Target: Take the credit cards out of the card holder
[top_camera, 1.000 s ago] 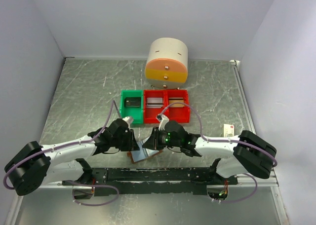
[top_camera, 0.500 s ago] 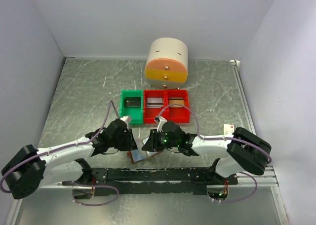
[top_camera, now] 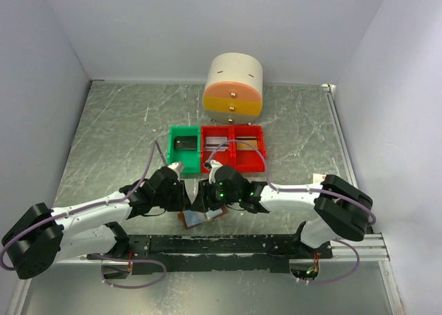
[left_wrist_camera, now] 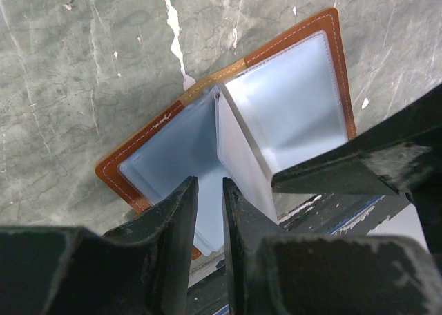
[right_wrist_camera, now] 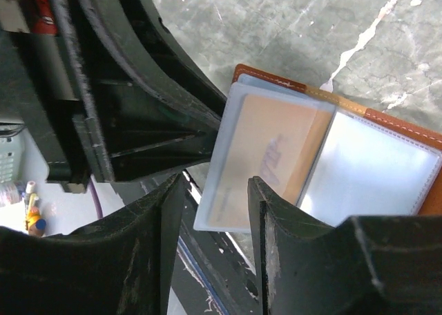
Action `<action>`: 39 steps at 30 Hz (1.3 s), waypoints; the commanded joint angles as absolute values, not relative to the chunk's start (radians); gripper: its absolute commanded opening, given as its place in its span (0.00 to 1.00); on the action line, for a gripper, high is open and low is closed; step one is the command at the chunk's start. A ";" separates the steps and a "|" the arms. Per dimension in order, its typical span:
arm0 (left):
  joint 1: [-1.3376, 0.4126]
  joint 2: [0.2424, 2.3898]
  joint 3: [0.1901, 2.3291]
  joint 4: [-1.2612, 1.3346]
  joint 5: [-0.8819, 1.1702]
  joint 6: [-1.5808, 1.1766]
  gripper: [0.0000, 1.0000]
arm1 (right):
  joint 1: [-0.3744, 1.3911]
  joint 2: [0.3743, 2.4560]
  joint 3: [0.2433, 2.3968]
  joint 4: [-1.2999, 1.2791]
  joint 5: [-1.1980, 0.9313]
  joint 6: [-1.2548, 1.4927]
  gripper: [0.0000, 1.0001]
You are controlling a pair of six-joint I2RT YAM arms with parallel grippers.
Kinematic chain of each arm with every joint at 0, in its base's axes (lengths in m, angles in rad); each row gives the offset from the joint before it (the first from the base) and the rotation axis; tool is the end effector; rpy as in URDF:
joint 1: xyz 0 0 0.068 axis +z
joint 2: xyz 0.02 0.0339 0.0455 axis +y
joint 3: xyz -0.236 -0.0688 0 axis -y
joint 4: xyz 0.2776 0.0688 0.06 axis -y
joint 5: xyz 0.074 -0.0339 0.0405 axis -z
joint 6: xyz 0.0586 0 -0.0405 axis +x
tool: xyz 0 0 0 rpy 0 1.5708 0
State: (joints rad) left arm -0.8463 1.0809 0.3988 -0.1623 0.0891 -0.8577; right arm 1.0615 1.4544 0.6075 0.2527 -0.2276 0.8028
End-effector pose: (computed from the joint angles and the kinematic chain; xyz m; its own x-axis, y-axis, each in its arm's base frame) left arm 0.1619 -0.1908 0.0944 -0.9179 -0.0996 -0.3842 0.1388 0.8263 -0.5459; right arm 0.1494 0.2946 0.1063 -0.8670 -0.1153 -0.4848 -0.4579 0.5682 0.6838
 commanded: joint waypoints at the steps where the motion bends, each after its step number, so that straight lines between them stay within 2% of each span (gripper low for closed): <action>1: -0.854 1.067 0.415 -0.163 0.069 -0.862 0.32 | 1.077 1.492 0.643 0.191 -0.198 0.772 0.43; 8: -0.853 1.057 0.416 -0.172 0.062 -0.864 0.32 | 1.077 1.460 0.619 0.168 -0.147 0.785 0.36; 26: -0.855 1.075 0.411 -0.162 0.069 -0.863 0.32 | 1.067 1.401 0.592 0.144 -0.103 0.786 0.31; 39: -0.855 0.896 0.340 -0.078 0.043 -1.014 0.50 | 1.059 1.406 0.594 0.133 -0.095 0.781 0.30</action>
State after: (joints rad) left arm -0.8482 0.9134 0.3717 -0.1421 0.0673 -0.9516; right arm 1.0653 1.4216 0.5976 0.1448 -0.1158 0.7948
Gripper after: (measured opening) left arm 0.484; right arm 0.305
